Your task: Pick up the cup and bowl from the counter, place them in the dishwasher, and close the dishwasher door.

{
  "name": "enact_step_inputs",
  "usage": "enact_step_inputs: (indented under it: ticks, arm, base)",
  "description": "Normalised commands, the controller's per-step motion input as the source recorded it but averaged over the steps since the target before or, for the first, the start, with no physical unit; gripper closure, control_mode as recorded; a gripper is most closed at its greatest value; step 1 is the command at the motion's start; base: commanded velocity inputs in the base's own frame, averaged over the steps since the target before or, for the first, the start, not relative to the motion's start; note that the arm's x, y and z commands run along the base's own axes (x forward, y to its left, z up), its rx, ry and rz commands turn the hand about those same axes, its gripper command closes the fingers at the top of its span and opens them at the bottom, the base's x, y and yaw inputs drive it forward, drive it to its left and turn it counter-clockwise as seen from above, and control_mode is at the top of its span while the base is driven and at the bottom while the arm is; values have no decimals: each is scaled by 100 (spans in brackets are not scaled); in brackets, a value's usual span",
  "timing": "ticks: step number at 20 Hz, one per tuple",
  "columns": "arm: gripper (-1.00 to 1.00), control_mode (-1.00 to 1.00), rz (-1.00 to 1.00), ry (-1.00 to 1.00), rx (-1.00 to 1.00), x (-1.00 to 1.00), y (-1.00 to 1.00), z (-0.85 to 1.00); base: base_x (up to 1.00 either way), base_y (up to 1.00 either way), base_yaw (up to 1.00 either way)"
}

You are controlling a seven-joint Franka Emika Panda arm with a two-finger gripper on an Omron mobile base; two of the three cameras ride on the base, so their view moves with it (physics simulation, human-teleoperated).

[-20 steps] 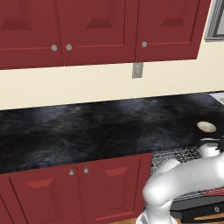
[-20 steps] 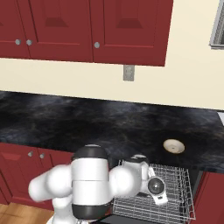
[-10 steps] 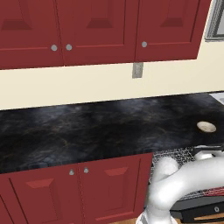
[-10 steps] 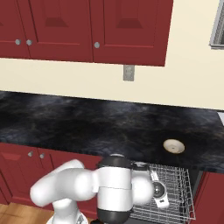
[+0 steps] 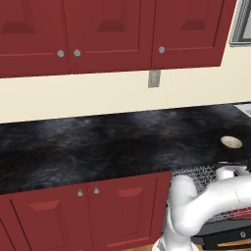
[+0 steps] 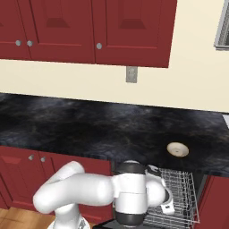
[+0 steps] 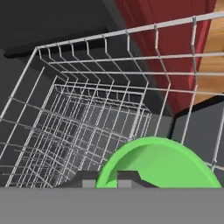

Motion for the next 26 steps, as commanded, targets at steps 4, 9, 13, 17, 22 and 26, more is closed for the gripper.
enact_step_inputs:
  ticks: [4, 9, 13, 17, 22, 26]
  arm:
    - [100, -100, -4, 0, 1, 6, -33, -42]
    - [-100, -100, -2, 0, 0, -18, -28, -11]
    - [-100, -100, 0, -1, 0, -55, -32, -3]
    - [-100, -100, 0, -7, 0, -59, -19, 42]
    - [-100, -100, 0, -8, 0, -39, -1, 83]
    - [-100, -100, 0, -3, 8, -30, 0, 76]
  base:
    - [0, 0, 0]
    - [0, 0, 0]
    - [0, 0, 0]
    - [0, 0, 0]
    - [0, 0, 0]
    - [0, 0, 0]
